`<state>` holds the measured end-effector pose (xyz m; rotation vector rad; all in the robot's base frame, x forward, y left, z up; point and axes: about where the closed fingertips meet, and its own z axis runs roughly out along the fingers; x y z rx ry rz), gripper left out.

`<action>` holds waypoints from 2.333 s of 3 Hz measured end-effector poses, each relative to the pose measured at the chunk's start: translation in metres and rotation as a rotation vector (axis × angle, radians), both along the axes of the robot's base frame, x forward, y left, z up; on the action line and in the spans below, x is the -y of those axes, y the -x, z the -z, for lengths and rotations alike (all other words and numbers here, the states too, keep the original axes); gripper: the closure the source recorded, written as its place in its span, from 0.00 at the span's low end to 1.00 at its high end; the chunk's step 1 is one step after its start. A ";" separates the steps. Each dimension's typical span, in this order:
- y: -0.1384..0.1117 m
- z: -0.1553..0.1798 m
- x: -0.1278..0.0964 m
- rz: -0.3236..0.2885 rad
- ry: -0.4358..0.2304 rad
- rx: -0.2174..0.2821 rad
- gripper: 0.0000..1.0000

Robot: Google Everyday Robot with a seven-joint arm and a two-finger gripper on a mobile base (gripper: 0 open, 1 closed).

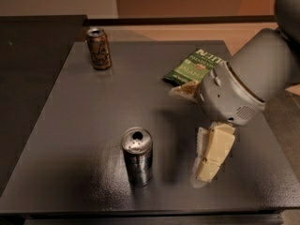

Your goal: Knock redbull can over

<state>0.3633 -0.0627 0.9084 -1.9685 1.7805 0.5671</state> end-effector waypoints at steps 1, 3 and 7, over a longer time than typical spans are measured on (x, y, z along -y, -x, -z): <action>0.010 0.003 -0.026 -0.030 -0.068 -0.012 0.00; 0.031 0.011 -0.065 -0.086 -0.155 -0.057 0.00; 0.023 -0.016 -0.086 -0.052 -0.205 -0.054 0.88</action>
Offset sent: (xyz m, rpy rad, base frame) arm -0.0283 0.0720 -0.0129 0.2373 0.0611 0.0713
